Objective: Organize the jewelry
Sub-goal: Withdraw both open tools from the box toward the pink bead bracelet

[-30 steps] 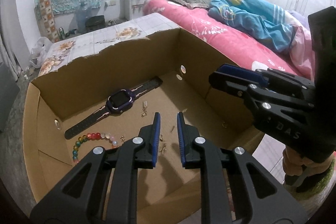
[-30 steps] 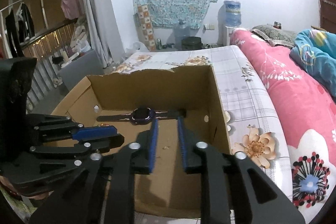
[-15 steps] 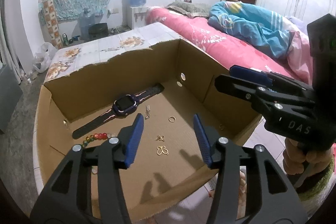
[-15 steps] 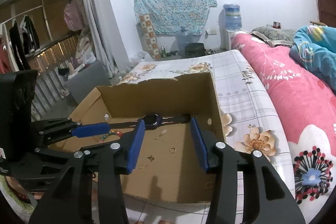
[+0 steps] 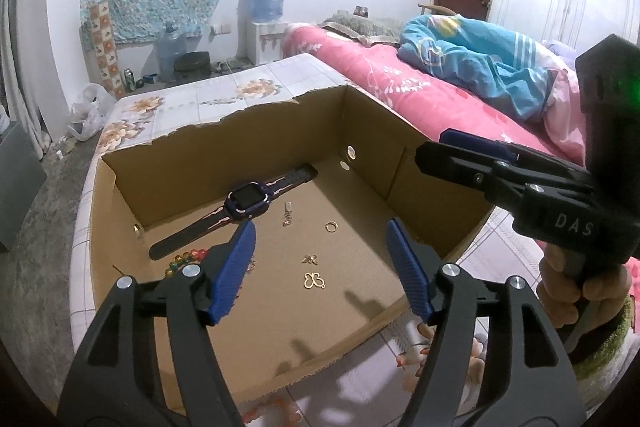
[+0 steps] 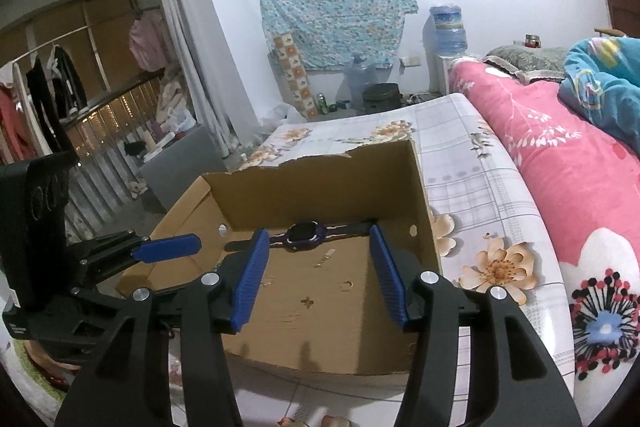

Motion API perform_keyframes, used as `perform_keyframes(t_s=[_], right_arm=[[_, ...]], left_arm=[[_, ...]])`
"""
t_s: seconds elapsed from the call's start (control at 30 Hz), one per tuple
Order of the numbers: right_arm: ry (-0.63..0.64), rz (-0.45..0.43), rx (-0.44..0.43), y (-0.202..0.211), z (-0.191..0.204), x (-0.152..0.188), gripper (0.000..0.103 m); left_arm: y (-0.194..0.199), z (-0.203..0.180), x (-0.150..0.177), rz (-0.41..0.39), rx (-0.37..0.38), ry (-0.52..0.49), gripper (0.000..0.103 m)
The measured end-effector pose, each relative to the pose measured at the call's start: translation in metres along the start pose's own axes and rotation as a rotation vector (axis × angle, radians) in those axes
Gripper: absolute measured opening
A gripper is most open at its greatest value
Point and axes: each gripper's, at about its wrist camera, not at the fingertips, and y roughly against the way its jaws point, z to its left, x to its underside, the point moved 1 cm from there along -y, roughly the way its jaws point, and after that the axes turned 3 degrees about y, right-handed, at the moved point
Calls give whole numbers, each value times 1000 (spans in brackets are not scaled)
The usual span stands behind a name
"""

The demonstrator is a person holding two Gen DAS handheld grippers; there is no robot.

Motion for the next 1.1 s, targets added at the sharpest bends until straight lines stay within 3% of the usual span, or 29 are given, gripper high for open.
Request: perform_keyframes(t_s=[0.63, 0.87, 1.1], right_arm=[[-21, -22, -37, 17, 6, -1, 52], [-35, -39, -49, 34, 8, 4, 59], [-38, -21, -5, 62, 1, 27, 61]], left_arm=[[32, 0, 10, -54, 20, -14, 74], [56, 11, 22, -83, 24, 14, 79], [82, 29, 43, -107, -23, 51, 84]])
